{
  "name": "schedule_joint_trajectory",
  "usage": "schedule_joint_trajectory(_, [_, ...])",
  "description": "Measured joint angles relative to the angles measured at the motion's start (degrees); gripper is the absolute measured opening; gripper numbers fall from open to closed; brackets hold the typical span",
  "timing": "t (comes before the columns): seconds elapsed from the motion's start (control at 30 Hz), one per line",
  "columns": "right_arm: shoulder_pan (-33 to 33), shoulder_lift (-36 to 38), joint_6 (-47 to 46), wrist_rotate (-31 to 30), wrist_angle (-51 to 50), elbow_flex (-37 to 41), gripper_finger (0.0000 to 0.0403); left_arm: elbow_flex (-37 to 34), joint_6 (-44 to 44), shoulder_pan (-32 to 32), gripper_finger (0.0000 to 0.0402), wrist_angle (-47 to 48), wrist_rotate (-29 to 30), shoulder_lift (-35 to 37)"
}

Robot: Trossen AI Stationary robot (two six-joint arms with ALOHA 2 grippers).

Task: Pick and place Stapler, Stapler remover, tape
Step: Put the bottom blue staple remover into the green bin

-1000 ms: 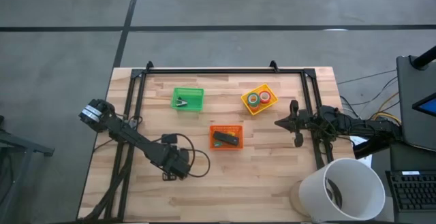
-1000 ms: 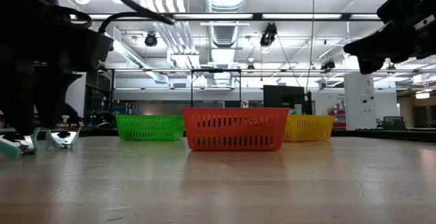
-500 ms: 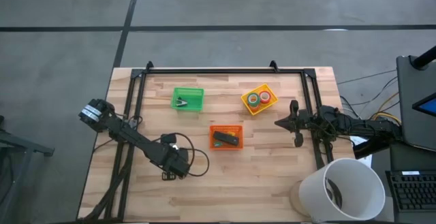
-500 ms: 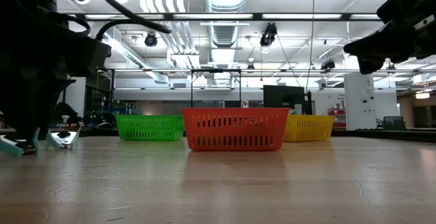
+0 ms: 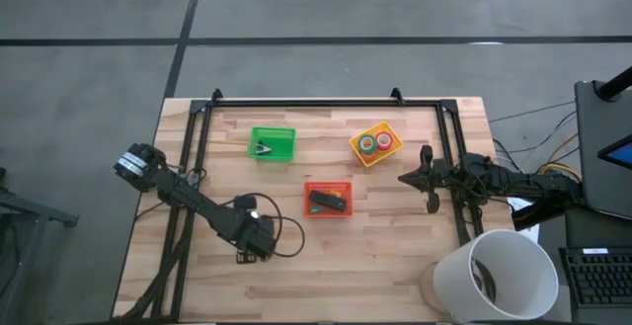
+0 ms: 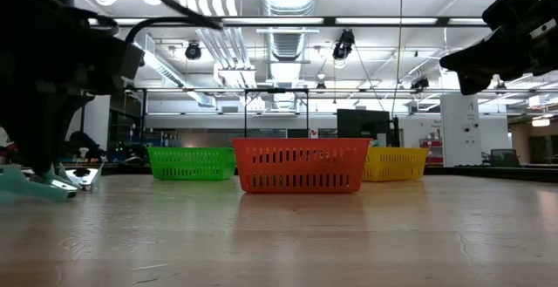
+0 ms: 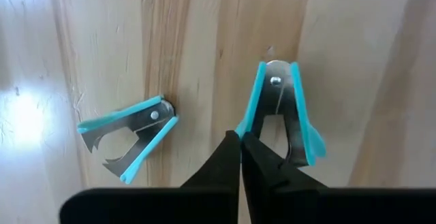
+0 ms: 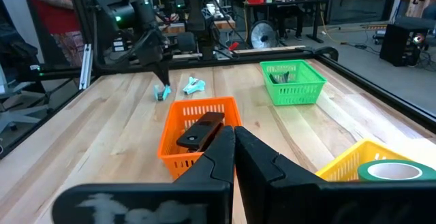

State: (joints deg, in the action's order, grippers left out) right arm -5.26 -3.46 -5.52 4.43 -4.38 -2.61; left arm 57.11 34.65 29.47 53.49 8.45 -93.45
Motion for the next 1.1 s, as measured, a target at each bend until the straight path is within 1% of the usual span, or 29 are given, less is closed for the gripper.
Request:
schedule_joint_trajectory(0.13, [0.00,0.00,-0.01,0.00,0.00,0.00,0.0008,1.90,-0.13,-0.12,0.0004,1.91,0.22,0.24])
schedule_joint_trajectory(0.17, [0.00,0.00,0.00,0.01,0.00,0.00,0.0008,2.33,-0.17,-0.12,0.0003,2.95,1.15,0.53])
schedule_joint_trajectory(0.33, [0.00,0.00,0.00,0.00,0.00,0.00,0.0008,4.23,-0.90,-1.11,0.0003,6.26,8.82,1.84])
schedule_joint_trajectory(0.47, [-0.01,0.00,0.00,0.00,-0.02,0.00,0.0009,5.23,-1.73,-2.73,0.0002,7.03,14.30,2.26])
schedule_joint_trajectory(0.73, [-0.01,0.00,0.00,0.00,-0.02,0.00,0.0009,6.10,-6.88,-7.35,0.0002,7.00,21.55,2.42])
schedule_joint_trajectory(0.97, [0.01,0.00,0.00,0.01,-0.01,0.00,0.0008,8.75,-12.67,-11.71,0.0003,6.98,23.99,2.54])
schedule_joint_trajectory(1.1, [-0.01,0.00,0.00,0.00,-0.02,0.00,0.0008,10.15,-15.96,-13.77,0.0003,7.00,26.37,2.55])
